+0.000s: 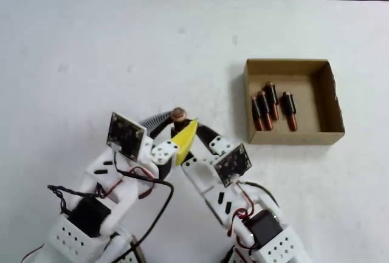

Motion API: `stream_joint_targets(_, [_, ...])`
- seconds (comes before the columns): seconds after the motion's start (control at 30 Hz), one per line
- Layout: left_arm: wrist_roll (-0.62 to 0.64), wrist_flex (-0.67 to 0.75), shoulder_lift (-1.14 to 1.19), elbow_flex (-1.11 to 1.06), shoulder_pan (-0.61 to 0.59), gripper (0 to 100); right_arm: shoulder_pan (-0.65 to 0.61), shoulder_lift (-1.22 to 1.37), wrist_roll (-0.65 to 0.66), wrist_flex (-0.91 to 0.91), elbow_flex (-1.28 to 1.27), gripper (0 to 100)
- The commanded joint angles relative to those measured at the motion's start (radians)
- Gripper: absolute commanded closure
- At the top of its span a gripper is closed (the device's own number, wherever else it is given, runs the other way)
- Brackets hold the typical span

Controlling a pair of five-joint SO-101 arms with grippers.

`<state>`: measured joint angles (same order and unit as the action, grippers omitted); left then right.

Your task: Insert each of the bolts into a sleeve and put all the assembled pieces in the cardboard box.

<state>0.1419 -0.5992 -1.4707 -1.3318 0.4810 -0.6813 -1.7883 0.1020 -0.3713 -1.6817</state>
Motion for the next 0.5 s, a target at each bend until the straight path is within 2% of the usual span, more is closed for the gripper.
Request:
stream_joint_targets(0.0, [-0.015,0.005,-0.012,0.023,-0.010,82,0.002,-0.015,0.011,0.018,-0.008,98.1])
stream_joint_targets(0.1, [-0.017,0.005,-0.012,0.021,-0.012,79,0.002,-0.015,0.011,0.018,-0.008,98.1])
stream_joint_targets(0.3, [-0.011,0.005,-0.012,0.017,-0.065,62,0.018,-0.015,0.011,0.016,-0.008,98.1])
stream_joint_targets(0.47, [-0.015,0.015,-0.012,0.025,-0.179,60,0.054,-0.015,0.006,0.016,-0.008,98.1])
